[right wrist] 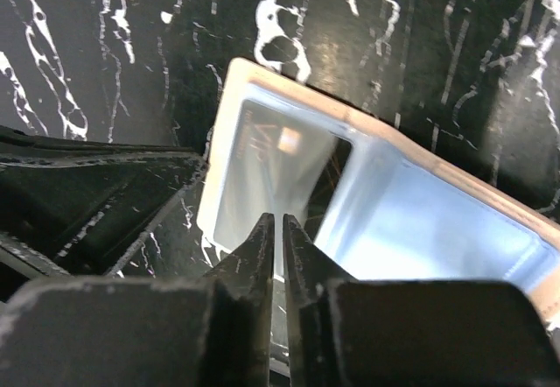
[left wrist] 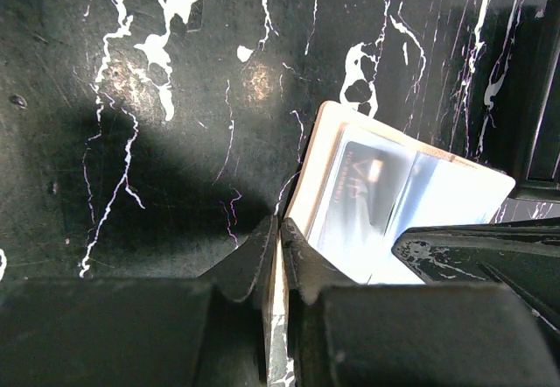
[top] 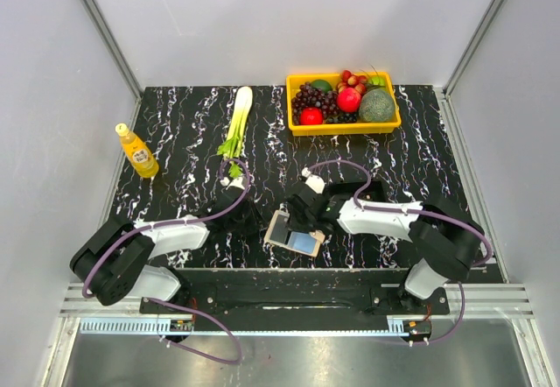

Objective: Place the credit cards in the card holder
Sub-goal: Insert the credit card into the card holder.

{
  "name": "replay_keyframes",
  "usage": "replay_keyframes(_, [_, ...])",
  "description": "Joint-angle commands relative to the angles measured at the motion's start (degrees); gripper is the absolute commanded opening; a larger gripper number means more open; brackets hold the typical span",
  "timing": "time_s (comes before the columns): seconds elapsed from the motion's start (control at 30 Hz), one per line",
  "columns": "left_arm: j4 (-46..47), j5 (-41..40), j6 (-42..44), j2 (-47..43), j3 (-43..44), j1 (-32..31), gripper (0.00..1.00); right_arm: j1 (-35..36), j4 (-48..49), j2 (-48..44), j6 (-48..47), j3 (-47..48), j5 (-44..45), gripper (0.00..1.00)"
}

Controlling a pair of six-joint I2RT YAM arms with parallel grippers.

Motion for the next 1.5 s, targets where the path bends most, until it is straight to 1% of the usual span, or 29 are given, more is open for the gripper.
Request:
replay_keyframes(0.0, [-12.28, 0.38, 2.41, 1.57, -2.1, -0.64, 0.11, 0.4, 3.09, 1.31, -2.1, 4.55, 0.25, 0.09])
replay_keyframes(0.03, [-12.54, 0.29, 2.5, 1.39, -2.19, -0.64, 0.11, 0.4, 3.35, 1.39, -3.15, 4.9, 0.43, 0.03])
replay_keyframes(0.07, [-12.54, 0.12, 2.5, 1.3, -2.28, -0.55, 0.11, 0.48, 3.27, 1.48, -3.68, 4.99, 0.78, 0.0])
replay_keyframes(0.17, [-12.54, 0.2, 2.5, 1.13, -2.19, -0.64, 0.11, 0.48, 4.76, 2.7, -4.03, 4.29, 1.49, 0.01])
replay_keyframes(0.27, [-12.63, 0.38, 2.59, 0.95, -1.93, -0.55, 0.1, 0.4, 5.02, 6.66, -4.3, 4.82, -1.31, 0.0])
replay_keyframes(0.3, [-12.8, 0.29, 2.68, 0.78, -1.84, -0.64, 0.1, 0.4, 4.42, 8.58, -4.3, 5.08, -1.67, 0.0])
replay_keyframes(0.37, [-13.07, 0.2, 2.77, 0.34, -1.84, -0.64, 0.1, 0.48, 2.14, 9.56, -3.86, 5.17, -1.59, 0.0])
replay_keyframes(0.43, [-13.33, -0.06, 2.77, -0.19, -1.92, -0.64, 0.1, 0.4, -0.33, 8.61, -3.34, 4.12, 0.95, 0.0])
replay_keyframes(0.5, [-13.42, -0.06, 2.77, -0.63, -2.1, -0.64, 0.1, 0.4, -0.6, 6.59, -3.86, 2.46, 2.36, 0.0])
replay_keyframes(0.6, [-13.77, -0.5, 3.03, -0.54, -1.75, -0.64, 0.1, 0.4, -2.61, 4.3, -4.65, 2.53, 4.38, 0.0])
replay_keyframes(0.7, [-14.12, -0.76, 3.12, -0.28, -1.49, -0.64, 0.1, 0.4, -5.34, 3.51, -4.74, 3.15, 5.27, 0.0])
replay_keyframes(0.9, [-13.95, -0.59, 3.21, -0.37, -1.84, -0.55, 0.09, 0.31, -7.71, 3.77, -3.43, 2.27, 5.88, 0.01])
replay_keyframes(0.93, [-13.95, -0.59, 3.21, -0.45, -1.84, -0.55, 0.09, 0.31, -7.81, 3.51, -2.99, 1.92, 5.88, 0.06])
replay_keyframes(1.0, [-13.86, -0.59, 3.21, -0.98, -1.92, -0.55, 0.09, 0.31, -6.5, 1.67, -3.16, 1.31, 5.36, 0.11])
replay_keyframes(1.03, [-13.69, -0.5, 3.38, -1.33, -2.01, -0.55, 0.09, 0.13, -5.71, 0.18, -2.98, 0.78, 5.27, 0.16])
replay_keyframes(1.1, [-13.86, -0.5, 3.38, -2.21, -1.75, -0.64, 0.09, 0.05, -3.25, -2.72, -2.72, -0.36, 4.83, 0.41])
replay_keyframes(1.27, [-14.21, -0.15, 4.35, -5.81, -0.61, -0.55, 0.1, -1.62, -0.25, -7.74, -1.4, -1.77, 2.99, 0.45])
replay_keyframes(1.4, [-14.56, 0.64, 5.75, -8.19, 1.85, -0.64, 0.12, -2.94, -0.16, -7.75, 0.7, -2.56, 0.44, 0.48])
replay_keyframes(1.47, [-15.26, 0.99, 6.8, -8.45, 3.43, -0.64, 0.13, -2.94, -0.25, -7.4, 2.72, -3.35, -0.35, 0.48])
